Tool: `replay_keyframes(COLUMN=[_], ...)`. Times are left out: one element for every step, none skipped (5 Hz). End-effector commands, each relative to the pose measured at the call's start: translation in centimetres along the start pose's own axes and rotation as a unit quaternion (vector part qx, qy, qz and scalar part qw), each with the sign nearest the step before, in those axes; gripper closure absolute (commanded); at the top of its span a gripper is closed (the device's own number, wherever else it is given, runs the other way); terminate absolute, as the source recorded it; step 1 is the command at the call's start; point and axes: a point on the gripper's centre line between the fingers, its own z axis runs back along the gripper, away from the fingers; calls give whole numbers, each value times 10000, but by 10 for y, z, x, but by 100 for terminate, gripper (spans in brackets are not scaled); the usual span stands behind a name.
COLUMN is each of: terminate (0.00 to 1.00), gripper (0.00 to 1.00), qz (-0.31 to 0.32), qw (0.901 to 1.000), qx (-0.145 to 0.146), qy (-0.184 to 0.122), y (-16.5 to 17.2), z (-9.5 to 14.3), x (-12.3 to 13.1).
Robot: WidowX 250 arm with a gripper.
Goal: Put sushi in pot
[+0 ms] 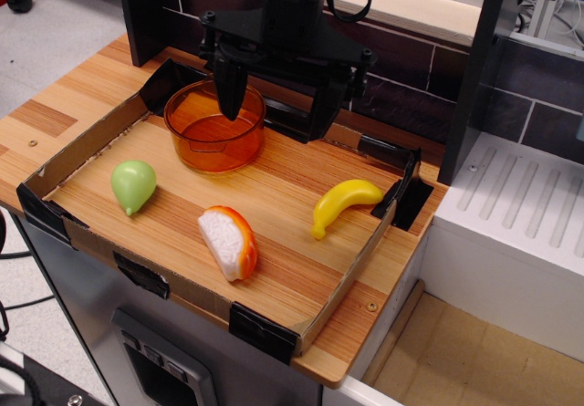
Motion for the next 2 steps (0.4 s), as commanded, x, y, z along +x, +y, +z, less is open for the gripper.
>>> replay_keyframes(terminate=[0,0], gripper=[0,0], qz=[0,1090], qw=[10000,9936], qx=[0,-213], qy=[0,196], y=[0,12], z=[0,-1], x=[0,-7])
